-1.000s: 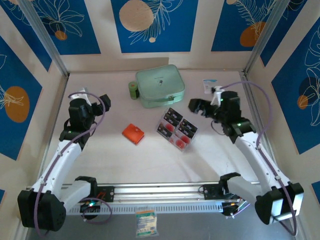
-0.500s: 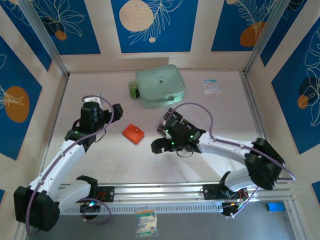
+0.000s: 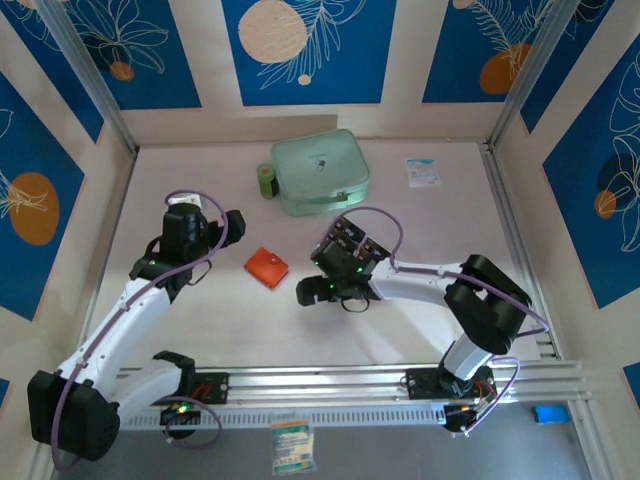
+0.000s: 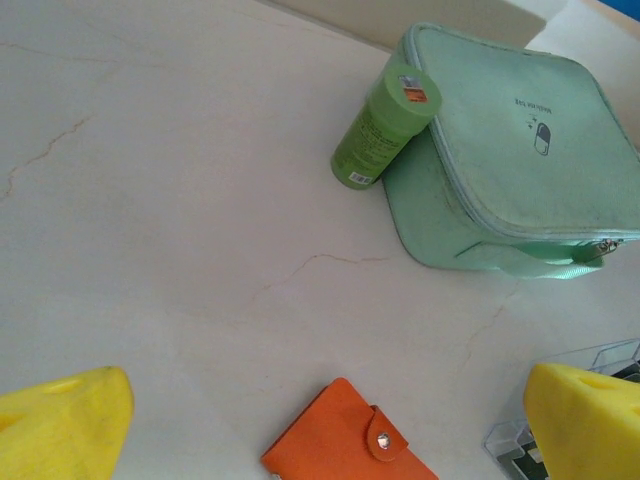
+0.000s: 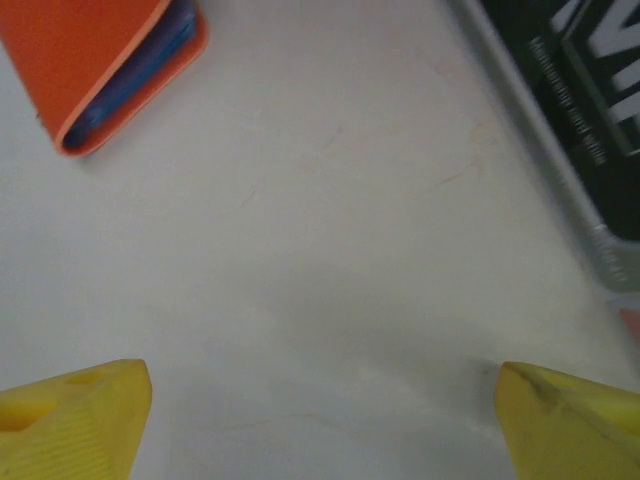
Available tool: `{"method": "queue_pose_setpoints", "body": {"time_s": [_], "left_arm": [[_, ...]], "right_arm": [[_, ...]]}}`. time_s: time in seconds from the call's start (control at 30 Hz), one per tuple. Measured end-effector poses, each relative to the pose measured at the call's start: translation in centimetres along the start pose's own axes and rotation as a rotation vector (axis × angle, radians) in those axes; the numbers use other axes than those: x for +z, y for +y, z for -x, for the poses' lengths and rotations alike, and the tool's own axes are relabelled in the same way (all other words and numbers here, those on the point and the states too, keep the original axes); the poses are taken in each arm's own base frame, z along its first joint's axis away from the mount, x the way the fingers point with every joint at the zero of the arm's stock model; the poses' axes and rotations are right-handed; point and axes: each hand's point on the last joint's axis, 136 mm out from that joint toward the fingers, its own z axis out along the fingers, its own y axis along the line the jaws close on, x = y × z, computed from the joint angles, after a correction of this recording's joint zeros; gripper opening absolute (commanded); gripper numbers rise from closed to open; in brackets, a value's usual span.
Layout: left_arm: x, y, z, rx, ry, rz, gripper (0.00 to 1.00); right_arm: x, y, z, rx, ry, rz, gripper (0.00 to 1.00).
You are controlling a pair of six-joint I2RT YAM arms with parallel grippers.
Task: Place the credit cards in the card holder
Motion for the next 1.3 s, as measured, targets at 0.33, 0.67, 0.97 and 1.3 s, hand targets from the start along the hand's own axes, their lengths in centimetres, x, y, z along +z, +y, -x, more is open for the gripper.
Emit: {"method": "queue_pose_setpoints", "body": {"time_s": [0.33, 0.67, 0.97, 1.3], "left_arm": [[0.0, -0.3, -0.3, 0.007, 0.008, -0.006, 1.0], [0.3, -0.5, -1.1, 0.019, 0.039, -0.006, 1.0], [0.2, -0.8, -1.8, 0.03, 0.061, -0.009, 1.0], [-0.6, -0.5, -2.6, 0.009, 0.079, -0.005, 1.0]], "right_arm": [[0.3, -2.0, 3.0, 0.084, -0.072, -0.005, 0.89], [0.3, -4.8, 5.5, 0.167, -0.125, -0.024, 0.89], [-0.2, -7.4, 6.9, 0.212, -0.144, -0.039, 0.89], [-2.4, -1.9, 7.0, 0.129, -0.11, 0.163, 0.85]]}}
